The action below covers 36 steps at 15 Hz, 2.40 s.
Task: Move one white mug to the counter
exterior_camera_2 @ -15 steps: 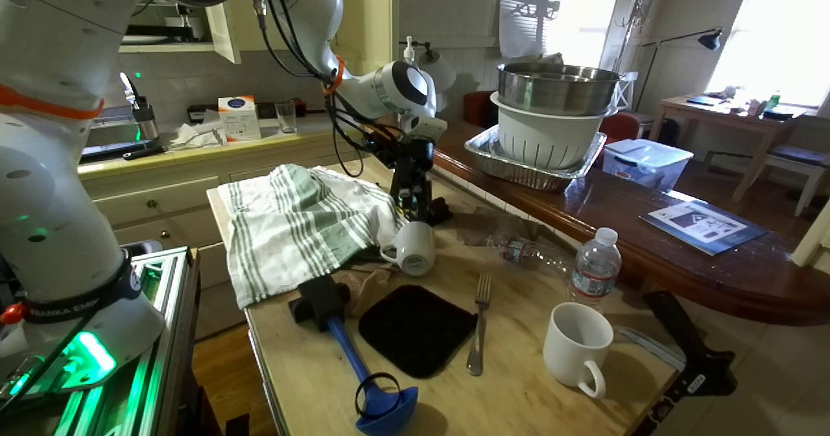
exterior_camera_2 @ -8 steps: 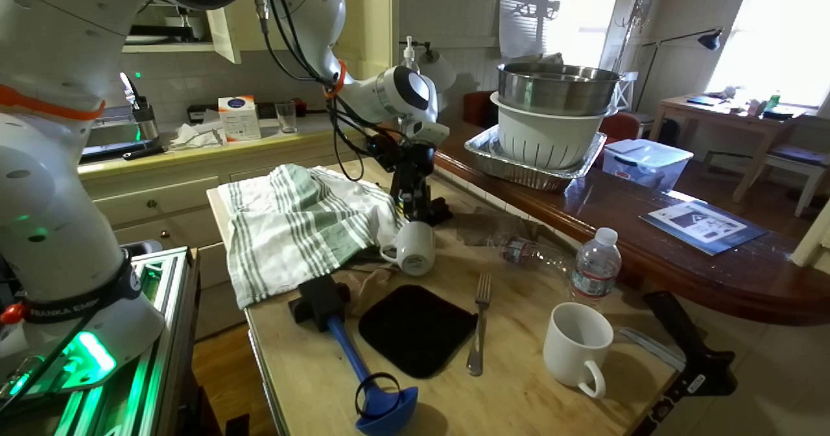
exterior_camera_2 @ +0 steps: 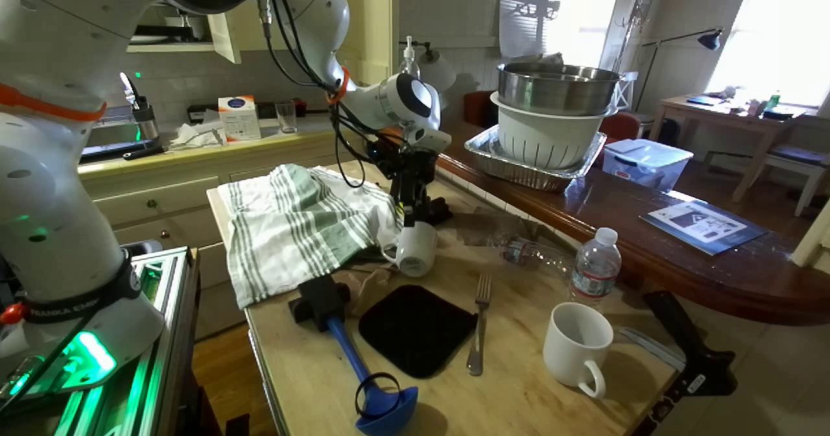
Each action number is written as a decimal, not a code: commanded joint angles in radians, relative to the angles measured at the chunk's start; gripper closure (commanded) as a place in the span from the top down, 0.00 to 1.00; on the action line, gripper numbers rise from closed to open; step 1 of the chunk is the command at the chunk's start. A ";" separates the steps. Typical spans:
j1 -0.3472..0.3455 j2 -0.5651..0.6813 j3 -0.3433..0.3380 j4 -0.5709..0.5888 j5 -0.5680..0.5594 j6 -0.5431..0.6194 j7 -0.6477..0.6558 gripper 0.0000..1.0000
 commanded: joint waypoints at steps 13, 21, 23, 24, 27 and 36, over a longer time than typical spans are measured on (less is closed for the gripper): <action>-0.006 -0.078 -0.015 -0.070 0.028 0.007 0.008 0.01; -0.087 -0.433 -0.026 -0.413 0.216 0.326 0.011 0.03; -0.115 -0.530 -0.043 -0.509 0.219 0.428 0.007 0.03; -0.129 -0.569 -0.051 -0.550 0.211 0.484 0.008 0.03; -0.180 -0.647 -0.071 -0.645 0.187 0.679 -0.015 0.03; -0.282 -0.775 -0.105 -0.697 0.489 0.875 -0.164 0.03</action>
